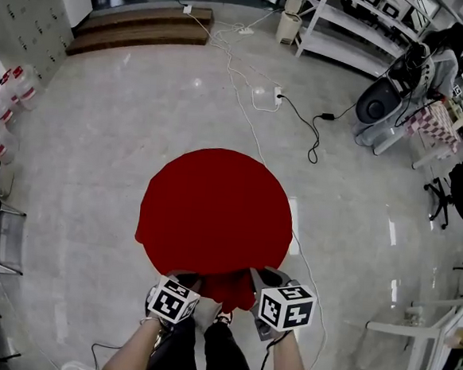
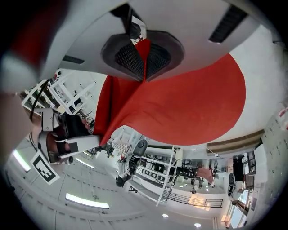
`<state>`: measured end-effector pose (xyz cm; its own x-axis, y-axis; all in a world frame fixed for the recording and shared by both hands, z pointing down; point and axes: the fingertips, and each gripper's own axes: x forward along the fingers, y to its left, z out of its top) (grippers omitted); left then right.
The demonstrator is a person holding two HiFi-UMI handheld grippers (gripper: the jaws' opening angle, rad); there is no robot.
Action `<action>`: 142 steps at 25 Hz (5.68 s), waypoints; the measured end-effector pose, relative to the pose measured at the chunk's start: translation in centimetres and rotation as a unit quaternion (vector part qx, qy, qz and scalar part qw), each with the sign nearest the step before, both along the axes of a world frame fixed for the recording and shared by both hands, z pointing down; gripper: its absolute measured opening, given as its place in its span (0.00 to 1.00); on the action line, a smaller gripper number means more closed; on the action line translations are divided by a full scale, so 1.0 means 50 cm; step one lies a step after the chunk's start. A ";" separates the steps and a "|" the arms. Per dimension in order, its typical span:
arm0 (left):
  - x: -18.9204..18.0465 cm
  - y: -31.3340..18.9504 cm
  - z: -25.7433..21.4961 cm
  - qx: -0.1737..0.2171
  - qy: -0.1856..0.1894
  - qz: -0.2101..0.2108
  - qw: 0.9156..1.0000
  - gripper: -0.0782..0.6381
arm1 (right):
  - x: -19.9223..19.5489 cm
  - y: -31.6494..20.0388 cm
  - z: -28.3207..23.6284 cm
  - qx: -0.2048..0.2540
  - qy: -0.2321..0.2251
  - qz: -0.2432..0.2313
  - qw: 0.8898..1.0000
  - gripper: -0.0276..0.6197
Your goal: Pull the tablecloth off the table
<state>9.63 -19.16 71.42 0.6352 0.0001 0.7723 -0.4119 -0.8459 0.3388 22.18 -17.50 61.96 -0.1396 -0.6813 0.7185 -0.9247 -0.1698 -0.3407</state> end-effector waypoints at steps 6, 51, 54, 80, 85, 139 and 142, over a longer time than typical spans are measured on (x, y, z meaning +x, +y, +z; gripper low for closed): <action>0.001 -0.021 -0.039 -0.023 0.023 -0.033 0.999 0.13 | 0.015 0.002 -0.009 -0.002 -0.014 0.027 1.000 0.08; 0.021 -0.195 -0.294 0.022 0.155 -0.219 0.963 0.13 | 0.049 -0.136 -0.199 0.106 0.000 0.014 0.994 0.08; 0.029 -0.210 -0.317 0.032 0.154 -0.225 0.962 0.13 | 0.056 -0.144 -0.215 0.112 0.010 0.014 0.994 0.08; 0.093 -0.349 -0.605 0.146 0.233 -0.227 0.934 0.13 | 0.098 -0.224 -0.438 0.208 0.078 0.009 0.975 0.08; 0.096 -0.356 -0.639 0.162 0.242 -0.213 0.933 0.13 | 0.087 -0.231 -0.464 0.219 0.084 0.008 0.972 0.08; -0.432 -0.306 -0.837 0.317 0.196 -0.492 0.787 0.13 | -0.412 -0.348 -0.658 0.322 0.027 -0.280 0.904 0.08; -0.485 -0.301 -0.847 0.322 0.198 -0.504 0.777 0.13 | -0.469 -0.346 -0.663 0.323 0.023 -0.293 0.899 0.08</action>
